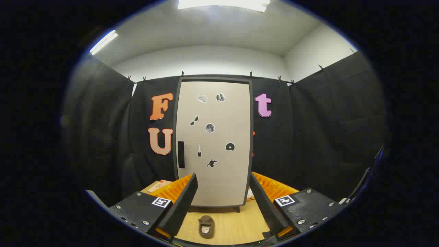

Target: Open the shoe cabinet door, grab the shoes and put them into the shoe cabinet, then close the shoe cabinet door.

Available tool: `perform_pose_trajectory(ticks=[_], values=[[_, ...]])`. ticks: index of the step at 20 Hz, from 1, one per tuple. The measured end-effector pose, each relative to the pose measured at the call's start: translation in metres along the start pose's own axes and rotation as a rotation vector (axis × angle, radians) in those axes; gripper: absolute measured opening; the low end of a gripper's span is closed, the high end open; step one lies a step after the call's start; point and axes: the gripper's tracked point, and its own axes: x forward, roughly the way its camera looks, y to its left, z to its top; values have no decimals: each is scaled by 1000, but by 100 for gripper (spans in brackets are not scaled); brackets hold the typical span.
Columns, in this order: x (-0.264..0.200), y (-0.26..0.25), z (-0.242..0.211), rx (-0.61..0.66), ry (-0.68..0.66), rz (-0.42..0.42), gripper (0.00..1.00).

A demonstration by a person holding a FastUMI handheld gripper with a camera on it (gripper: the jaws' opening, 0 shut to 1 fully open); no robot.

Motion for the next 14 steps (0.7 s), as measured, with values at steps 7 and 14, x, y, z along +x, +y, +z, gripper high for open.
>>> perform_pose_trajectory(ticks=[7, 14], values=[[3, 1, -10, -18, 22, 22, 95], [4, 5, -14, -23, 24, 77, 95]])
